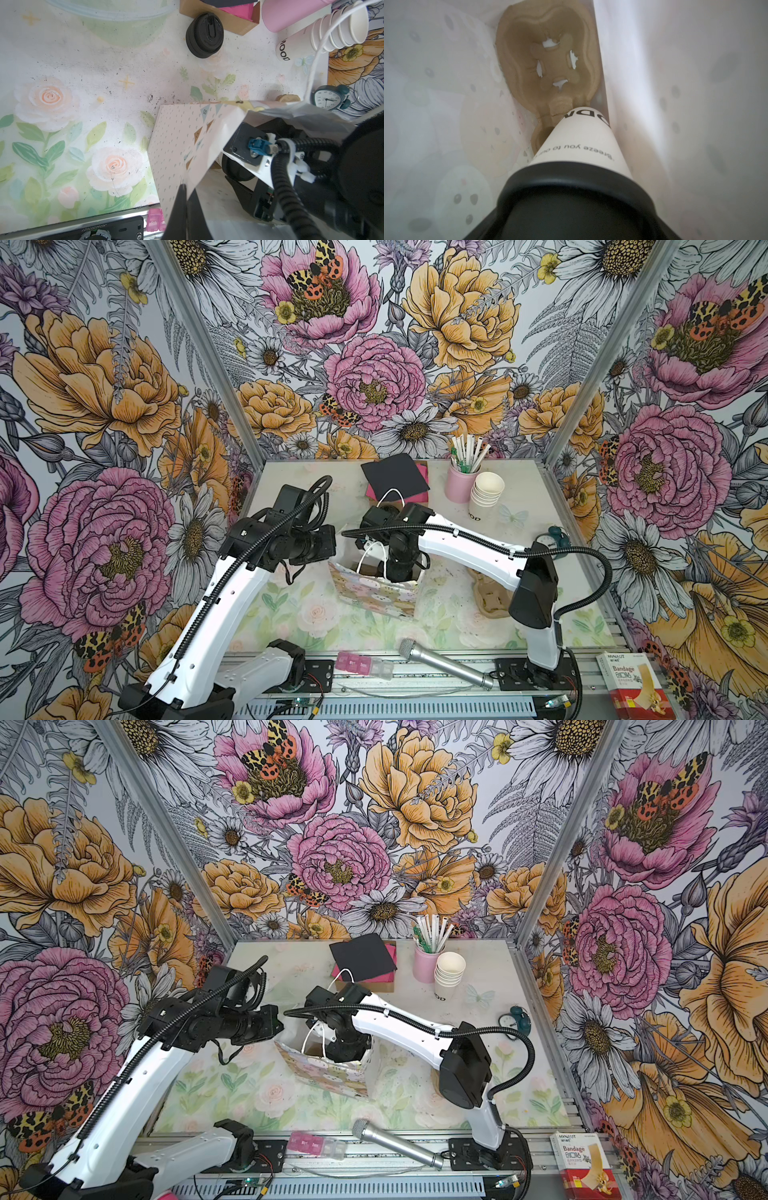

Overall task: Pack a coffee takeout order
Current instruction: Rotate the takeout bag at the center of the table, then place the coffee cup in the cup tray.

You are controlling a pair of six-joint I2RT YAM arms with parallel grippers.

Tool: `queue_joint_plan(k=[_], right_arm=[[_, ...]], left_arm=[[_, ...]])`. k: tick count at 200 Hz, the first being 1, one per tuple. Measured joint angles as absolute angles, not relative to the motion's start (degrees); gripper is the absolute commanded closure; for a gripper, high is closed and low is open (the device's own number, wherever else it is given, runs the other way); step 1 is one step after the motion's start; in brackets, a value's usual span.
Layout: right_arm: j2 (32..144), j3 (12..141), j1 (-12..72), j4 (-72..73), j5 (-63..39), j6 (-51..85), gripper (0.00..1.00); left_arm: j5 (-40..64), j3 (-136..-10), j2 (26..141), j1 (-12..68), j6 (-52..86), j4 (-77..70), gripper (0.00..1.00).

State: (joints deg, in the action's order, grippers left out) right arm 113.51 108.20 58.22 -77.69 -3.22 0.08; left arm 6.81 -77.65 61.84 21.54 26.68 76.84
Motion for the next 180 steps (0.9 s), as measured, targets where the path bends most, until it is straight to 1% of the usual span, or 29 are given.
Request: queue_joint_plan(k=[79,180], right_arm=[[109.49,103.24,58.22,-72.03,-3.22,0.1,0.17],[108.64,100.64,58.19,-69.47,-3.22,0.1,0.17]], left_arm=[[6.79,-77.54,61.84,21.54,26.68,76.47,1.0],[6.79,-77.54,62.04,21.54,26.65,76.42,1.0]])
